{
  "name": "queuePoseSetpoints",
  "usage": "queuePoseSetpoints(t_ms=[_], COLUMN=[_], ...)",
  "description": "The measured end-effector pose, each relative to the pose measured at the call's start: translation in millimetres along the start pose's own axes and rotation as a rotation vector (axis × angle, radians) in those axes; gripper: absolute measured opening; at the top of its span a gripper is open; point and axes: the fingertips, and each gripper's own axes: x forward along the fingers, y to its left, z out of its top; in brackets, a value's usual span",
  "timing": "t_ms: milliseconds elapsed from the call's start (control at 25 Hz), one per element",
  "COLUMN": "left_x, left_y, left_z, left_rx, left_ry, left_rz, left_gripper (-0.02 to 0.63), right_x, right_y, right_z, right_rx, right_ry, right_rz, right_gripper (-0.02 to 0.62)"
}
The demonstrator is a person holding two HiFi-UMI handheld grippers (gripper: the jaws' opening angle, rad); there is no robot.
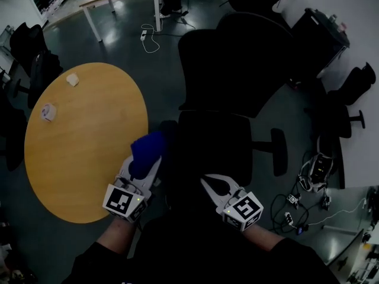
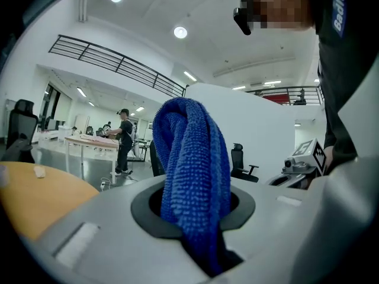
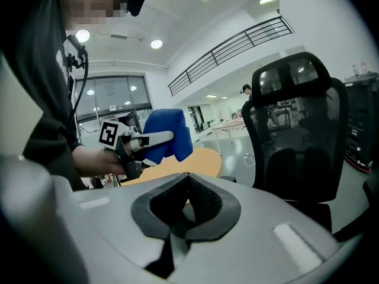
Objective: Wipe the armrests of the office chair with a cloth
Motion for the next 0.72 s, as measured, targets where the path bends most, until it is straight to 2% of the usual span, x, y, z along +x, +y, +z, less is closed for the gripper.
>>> queuePoseSetpoints(t_ms=[320,520,720], left_x=[20.8,35.5,56.5], left_y=[15.8,31.5,51.8], left_z=[-4.3,-11.3,-16.3], left_rx=[0.021,0.082,0.115], left_ry=[0.048,0.088,0.141], left_rz=[0.137,0.157,0.154], left_gripper=[0.110,0.110,0.110], right_x=[12.9,24.3,34.2], right_y=[-33.6,-36.7,-41.4], right_z=[25.0,20.4,11.6], right_rx=[0.025,0.037,0.062], right_ry=[-0.011,0.011,0.034], right_rz=[0.121,0.188,0.216], right_gripper=[0.005,0.005,0.005])
